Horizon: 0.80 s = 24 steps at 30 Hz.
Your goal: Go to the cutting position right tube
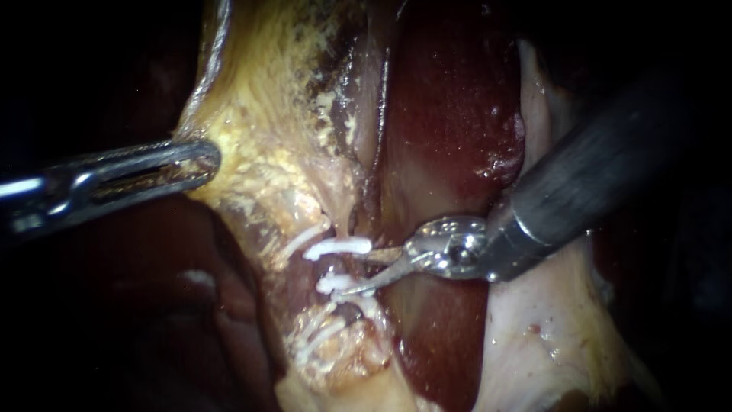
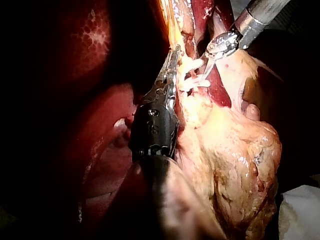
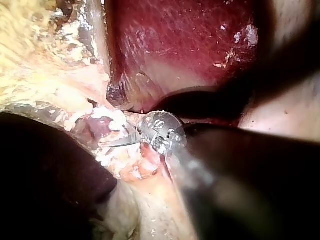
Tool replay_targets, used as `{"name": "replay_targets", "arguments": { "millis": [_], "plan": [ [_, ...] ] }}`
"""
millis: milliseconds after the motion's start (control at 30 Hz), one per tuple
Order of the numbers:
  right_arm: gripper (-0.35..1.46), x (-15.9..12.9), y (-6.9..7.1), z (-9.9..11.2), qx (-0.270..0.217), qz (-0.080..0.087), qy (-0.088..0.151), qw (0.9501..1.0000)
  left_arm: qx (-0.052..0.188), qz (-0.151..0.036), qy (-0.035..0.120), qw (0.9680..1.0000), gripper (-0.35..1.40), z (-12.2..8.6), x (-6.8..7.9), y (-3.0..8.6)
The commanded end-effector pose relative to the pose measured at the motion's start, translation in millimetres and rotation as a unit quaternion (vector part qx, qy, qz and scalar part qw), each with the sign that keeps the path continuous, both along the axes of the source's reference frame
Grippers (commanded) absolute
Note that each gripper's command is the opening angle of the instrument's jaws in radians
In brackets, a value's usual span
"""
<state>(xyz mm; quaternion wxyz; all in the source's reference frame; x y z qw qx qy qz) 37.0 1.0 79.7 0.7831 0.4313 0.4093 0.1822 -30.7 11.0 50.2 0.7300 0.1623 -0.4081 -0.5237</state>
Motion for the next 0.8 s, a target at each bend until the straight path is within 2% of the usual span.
{"name": "replay_targets", "arguments": {
  "millis": [33, 367, 567, 800],
  "plan": [
    [1.05, 0.0, 0.1, 0.1, -0.001, 0.0, 0.0, 1.0, 0.0, 0.0, 0.0, 1.0, -0.35, 0.1, 0.0, 0.0],
    [0.9, 0.7, 0.4, 0.4, -0.001, -0.001, 0.001, 1.0, 0.0, -0.001, 0.001, 1.0, -0.35, 0.3, 0.1, 0.1],
    [0.74, 0.8, 0.4, 0.5, -0.001, -0.006, 0.004, 1.0, -0.001, -0.001, 0.001, 1.0, -0.35, 0.4, 0.1, 0.1],
    [0.68, 0.8, 0.3, 0.6, -0.001, -0.007, 0.004, 1.0, -0.001, -0.001, 0.001, 1.0, -0.35, 0.4, 0.1, 0.1]
  ]
}}
